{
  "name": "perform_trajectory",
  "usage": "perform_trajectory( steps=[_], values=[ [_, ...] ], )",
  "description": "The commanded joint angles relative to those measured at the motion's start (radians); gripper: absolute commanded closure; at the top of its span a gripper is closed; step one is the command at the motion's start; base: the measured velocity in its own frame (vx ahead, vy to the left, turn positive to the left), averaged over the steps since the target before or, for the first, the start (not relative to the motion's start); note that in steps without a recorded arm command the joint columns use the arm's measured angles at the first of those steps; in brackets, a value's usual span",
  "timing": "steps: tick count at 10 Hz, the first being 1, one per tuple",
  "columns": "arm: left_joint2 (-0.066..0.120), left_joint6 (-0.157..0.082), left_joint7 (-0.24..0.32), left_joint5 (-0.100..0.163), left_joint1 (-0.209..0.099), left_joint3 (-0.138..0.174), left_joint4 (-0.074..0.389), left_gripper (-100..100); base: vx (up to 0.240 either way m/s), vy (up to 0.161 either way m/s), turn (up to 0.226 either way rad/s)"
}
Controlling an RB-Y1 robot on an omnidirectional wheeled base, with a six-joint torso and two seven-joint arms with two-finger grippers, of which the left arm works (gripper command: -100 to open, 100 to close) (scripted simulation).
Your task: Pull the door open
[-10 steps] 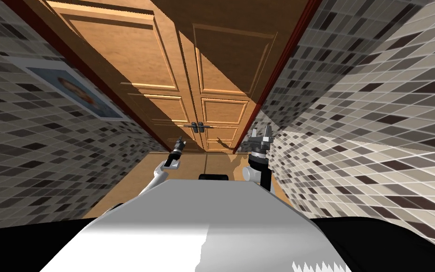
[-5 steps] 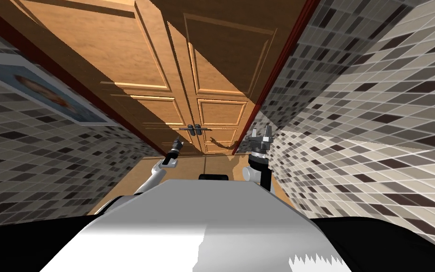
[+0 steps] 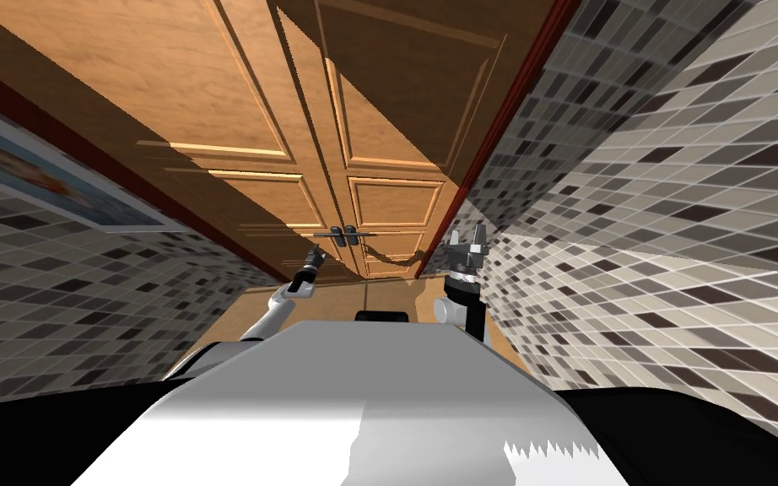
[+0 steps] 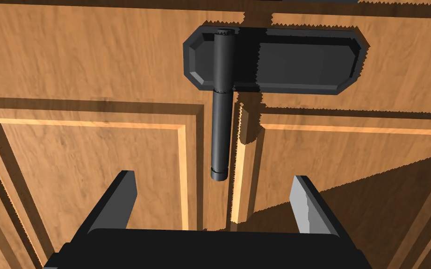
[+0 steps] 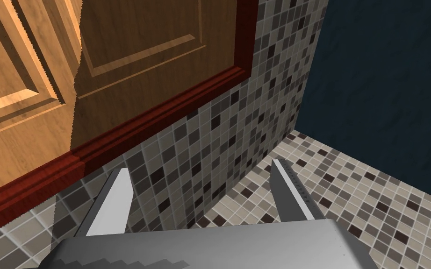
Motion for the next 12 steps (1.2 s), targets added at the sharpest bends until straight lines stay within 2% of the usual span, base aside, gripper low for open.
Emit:
perform_trajectory(
  steps=[1, 3, 4, 5, 8, 10, 12],
  values=[
    [0.012, -0.001, 0.011, 0.006, -0.015, 0.0, 0.034, -100, 0.084, 0.025, -0.071],
    [0.02, 0.0, 0.018, 0.011, -0.027, 0.0, 0.058, -100, 0.079, 0.032, -0.039],
    [0.016, 0.001, 0.014, 0.009, -0.022, 0.001, 0.047, -100, 0.035, 0.017, -0.009],
    [0.025, 0.004, 0.009, 0.013, -0.02, 0.019, 0.066, -100, 0.095, 0.1, 0.077],
    [0.029, 0.008, 0.002, 0.015, -0.023, 0.036, 0.082, -100, 0.183, 0.129, 0.026],
    [0.023, 0.009, -0.004, 0.015, -0.031, 0.04, 0.089, -100, 0.197, 0.096, -0.043],
    [0.0, 0.007, -0.007, 0.01, -0.05, 0.024, 0.082, -100, 0.2, -0.071, -0.172]
  ],
)
